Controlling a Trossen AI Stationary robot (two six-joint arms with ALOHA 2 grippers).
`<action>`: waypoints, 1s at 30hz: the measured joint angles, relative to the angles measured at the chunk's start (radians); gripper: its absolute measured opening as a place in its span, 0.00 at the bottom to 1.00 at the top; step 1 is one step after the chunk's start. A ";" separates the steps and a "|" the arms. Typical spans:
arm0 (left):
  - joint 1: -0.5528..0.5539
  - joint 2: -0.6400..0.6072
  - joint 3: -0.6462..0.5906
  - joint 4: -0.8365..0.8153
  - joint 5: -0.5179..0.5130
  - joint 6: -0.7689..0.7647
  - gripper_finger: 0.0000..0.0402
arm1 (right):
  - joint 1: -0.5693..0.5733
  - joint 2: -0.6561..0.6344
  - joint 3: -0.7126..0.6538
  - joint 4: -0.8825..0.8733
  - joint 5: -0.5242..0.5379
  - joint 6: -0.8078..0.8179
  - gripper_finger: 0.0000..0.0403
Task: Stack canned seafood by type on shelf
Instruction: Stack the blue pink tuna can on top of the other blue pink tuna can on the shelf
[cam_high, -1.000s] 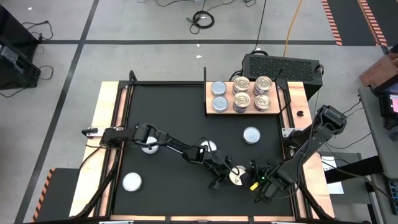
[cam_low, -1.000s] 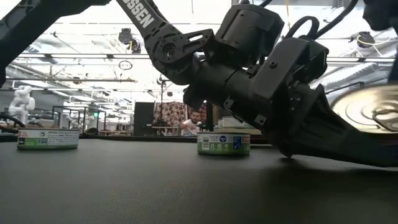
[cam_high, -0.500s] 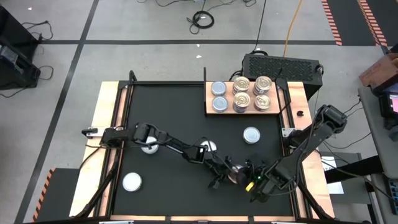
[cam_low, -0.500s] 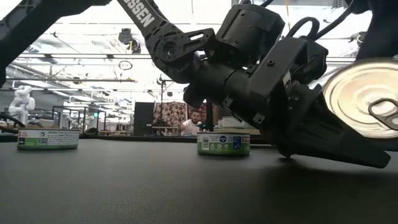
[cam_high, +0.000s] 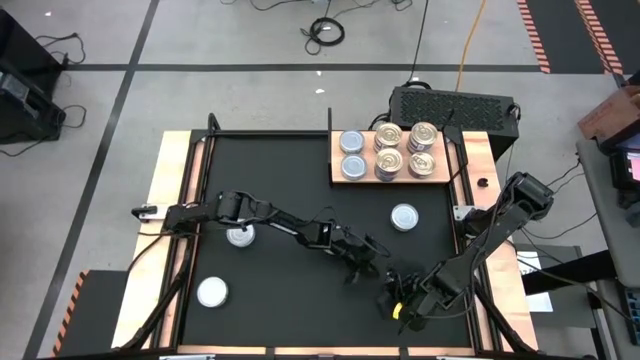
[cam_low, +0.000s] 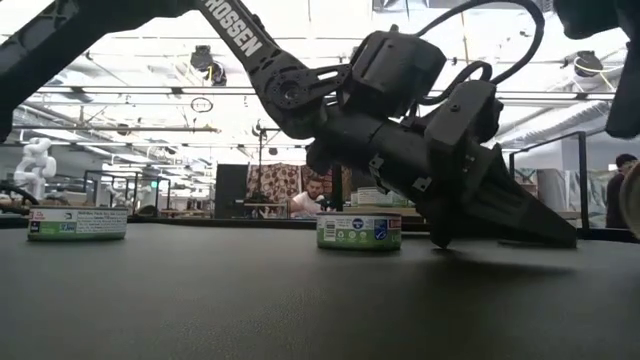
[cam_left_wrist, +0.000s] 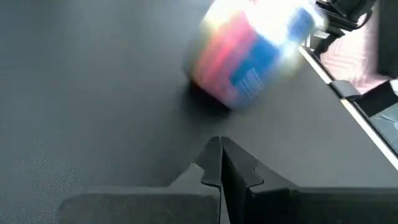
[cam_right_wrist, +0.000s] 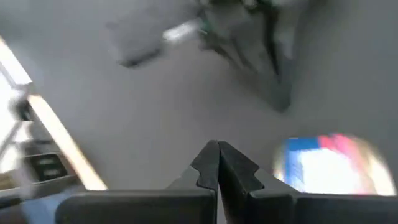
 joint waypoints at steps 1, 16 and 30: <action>0.002 0.000 0.000 0.000 0.006 0.000 0.00 | 0.000 0.003 0.000 -0.005 0.000 0.006 0.00; 0.005 -0.011 -0.003 -0.003 0.031 0.007 0.00 | -0.001 0.006 0.074 -0.163 0.051 -0.082 0.00; -0.094 -0.367 -0.125 -0.433 -0.259 0.284 0.00 | 0.000 0.003 0.460 -0.638 -0.031 -0.016 0.10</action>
